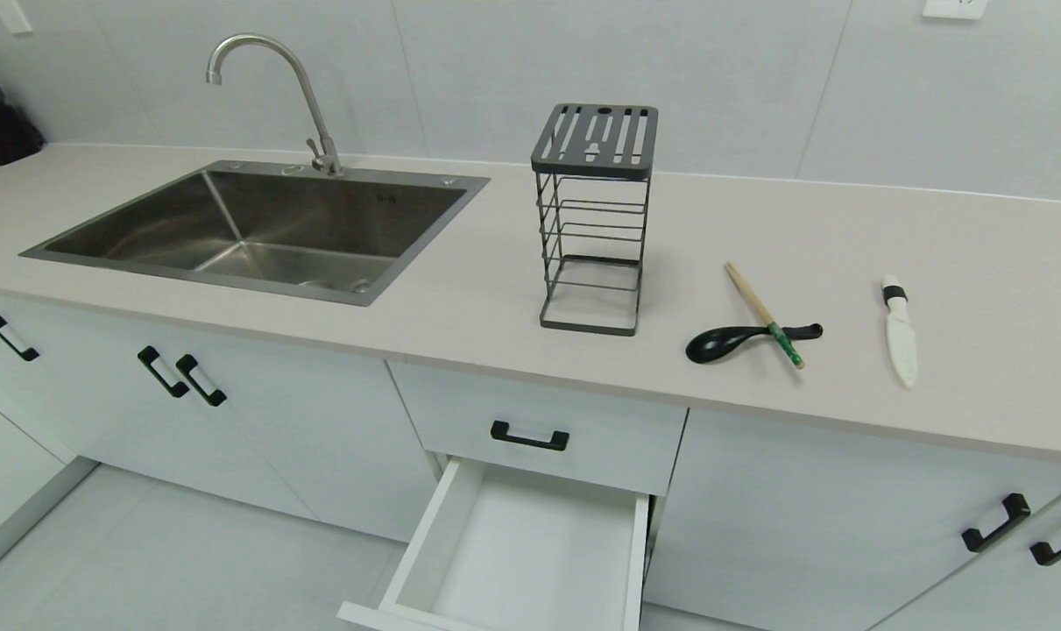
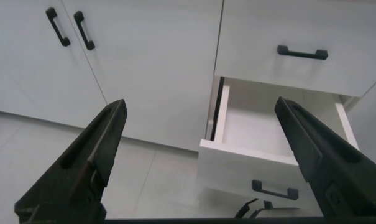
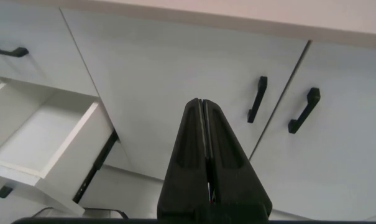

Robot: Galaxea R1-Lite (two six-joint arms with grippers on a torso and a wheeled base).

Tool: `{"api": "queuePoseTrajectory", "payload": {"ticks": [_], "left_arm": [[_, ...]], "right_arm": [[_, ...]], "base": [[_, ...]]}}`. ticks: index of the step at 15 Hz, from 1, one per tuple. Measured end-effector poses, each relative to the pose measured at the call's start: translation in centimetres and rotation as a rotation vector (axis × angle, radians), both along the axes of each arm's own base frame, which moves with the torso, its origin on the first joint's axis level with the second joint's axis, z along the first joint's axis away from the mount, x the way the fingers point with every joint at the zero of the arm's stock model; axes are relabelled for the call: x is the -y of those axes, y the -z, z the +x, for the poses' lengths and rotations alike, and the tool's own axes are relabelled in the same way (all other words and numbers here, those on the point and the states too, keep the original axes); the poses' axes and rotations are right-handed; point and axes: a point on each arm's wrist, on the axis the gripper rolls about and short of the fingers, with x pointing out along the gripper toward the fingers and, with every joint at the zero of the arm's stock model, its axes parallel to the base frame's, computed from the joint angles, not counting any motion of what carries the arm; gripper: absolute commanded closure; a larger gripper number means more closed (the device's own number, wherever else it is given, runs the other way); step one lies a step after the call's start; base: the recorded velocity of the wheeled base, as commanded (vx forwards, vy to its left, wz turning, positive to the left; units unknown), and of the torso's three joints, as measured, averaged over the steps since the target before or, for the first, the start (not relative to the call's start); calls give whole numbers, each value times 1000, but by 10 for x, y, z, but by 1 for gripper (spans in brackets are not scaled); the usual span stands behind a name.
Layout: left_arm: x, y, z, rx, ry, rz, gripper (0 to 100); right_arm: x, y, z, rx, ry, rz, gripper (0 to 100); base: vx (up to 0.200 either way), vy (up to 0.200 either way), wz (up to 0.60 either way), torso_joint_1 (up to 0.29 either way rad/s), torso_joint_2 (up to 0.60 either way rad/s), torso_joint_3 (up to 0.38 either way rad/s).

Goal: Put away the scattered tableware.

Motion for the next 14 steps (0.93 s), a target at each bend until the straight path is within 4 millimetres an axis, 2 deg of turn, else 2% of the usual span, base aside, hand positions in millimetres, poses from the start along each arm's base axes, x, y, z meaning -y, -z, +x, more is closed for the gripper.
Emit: {"api": "queuePoseTrajectory", "payload": {"ticks": [7, 11, 12, 14], "left_arm": [[0, 0, 0, -1, -1, -1, 0], [0, 0, 0, -1, -1, -2, 0], [0, 0, 0, -1, -1, -3, 0], [0, 0, 0, -2, -1, -2, 0]], "right_arm": [[0, 0, 0, -1, 0, 16, 100], [0, 0, 0, 0, -1, 18, 100], [0, 0, 0, 0, -1, 18, 0], [0, 0, 0, -1, -1, 18, 0]], "base": [[29, 0, 0, 274, -528, -251], [0, 0, 0, 73, -129, -71], [0, 0, 0, 0, 0, 0], [0, 0, 0, 0, 0, 0]]}}
